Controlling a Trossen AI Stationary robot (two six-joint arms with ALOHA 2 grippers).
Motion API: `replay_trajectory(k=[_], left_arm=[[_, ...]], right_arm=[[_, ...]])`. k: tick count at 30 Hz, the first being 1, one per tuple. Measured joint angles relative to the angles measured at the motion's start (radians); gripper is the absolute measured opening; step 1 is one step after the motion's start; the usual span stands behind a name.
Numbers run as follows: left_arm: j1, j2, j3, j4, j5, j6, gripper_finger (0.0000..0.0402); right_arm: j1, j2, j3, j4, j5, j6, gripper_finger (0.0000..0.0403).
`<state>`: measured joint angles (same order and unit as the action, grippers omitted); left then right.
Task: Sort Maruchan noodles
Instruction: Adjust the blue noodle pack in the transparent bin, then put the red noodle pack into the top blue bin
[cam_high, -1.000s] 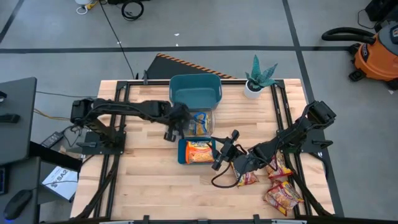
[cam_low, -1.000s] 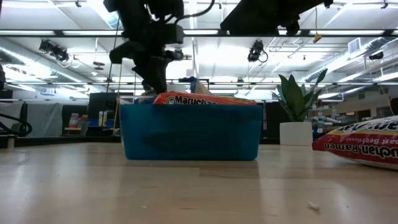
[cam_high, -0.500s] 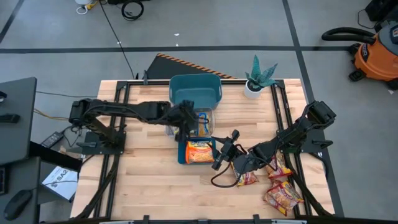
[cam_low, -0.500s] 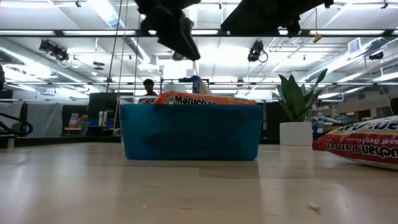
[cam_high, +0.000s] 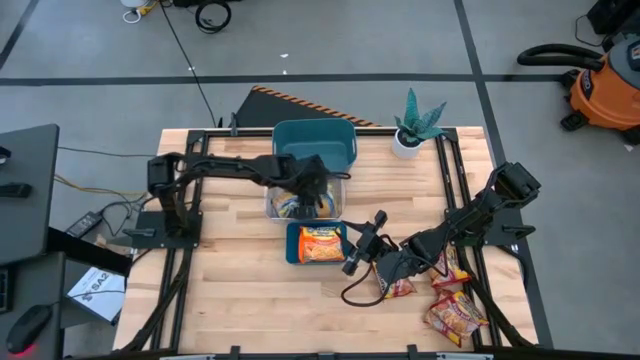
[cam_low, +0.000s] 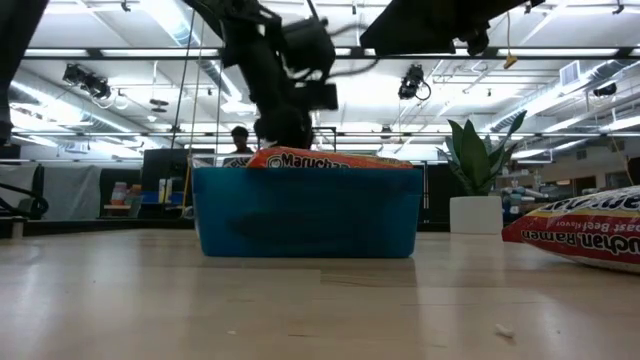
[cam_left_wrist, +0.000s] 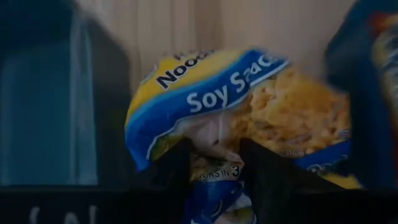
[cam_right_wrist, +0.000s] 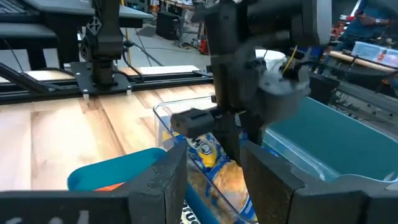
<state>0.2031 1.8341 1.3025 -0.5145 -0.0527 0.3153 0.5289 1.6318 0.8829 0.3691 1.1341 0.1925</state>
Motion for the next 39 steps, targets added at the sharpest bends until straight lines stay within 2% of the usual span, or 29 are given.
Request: replay_trajectory(k=[6,10,14,18,23,26,29,31,35,39], left_arm=[[0.001,-0.026,0.023,-0.108,-0.006,-0.015,0.0146],[-0.029,-0.139,0.087,-0.135,-0.005,0.007,0.0146],[-0.065,-0.271,0.057,-0.107,0.0,-0.019,0.0146],[-0.096,-0.431,-0.124,0.005,0.041,-0.078,0.0146],[-0.135,-0.661,-0.469,0.321,0.051,-0.22,0.0146],[-0.164,-0.768,-0.641,0.493,0.057,-0.287,0.0146],[-0.195,-0.851,-0.751,0.598,0.057,-0.325,0.0146],[-0.211,-0.886,-0.794,0.648,0.056,-0.333,0.0146],[-0.239,-0.934,-0.851,0.683,0.046,-0.33,0.0146],[-0.27,-0.954,-0.909,0.75,0.035,-0.301,0.0146]], right_arm=[[0.004,0.0,0.0,-0.063,0.005,0.053,0.0155],[0.013,0.0,0.0,-0.142,0.091,0.121,0.0155],[0.014,0.0,0.0,-0.185,0.13,0.145,0.0155],[0.007,0.0,0.0,-0.19,0.122,0.085,0.0155],[-0.012,0.0,0.0,-0.123,0.068,-0.095,0.0155],[-0.034,-0.013,0.002,-0.027,-0.056,-0.216,0.0153],[-0.068,-0.036,0.035,-0.088,-0.209,-0.177,0.0148],[-0.098,-0.052,0.075,-0.287,-0.305,-0.069,0.0145],[-0.184,-0.065,0.203,-0.737,-0.592,0.232,0.0144],[-0.241,-0.035,0.243,-0.983,-0.876,0.377,0.0144]])
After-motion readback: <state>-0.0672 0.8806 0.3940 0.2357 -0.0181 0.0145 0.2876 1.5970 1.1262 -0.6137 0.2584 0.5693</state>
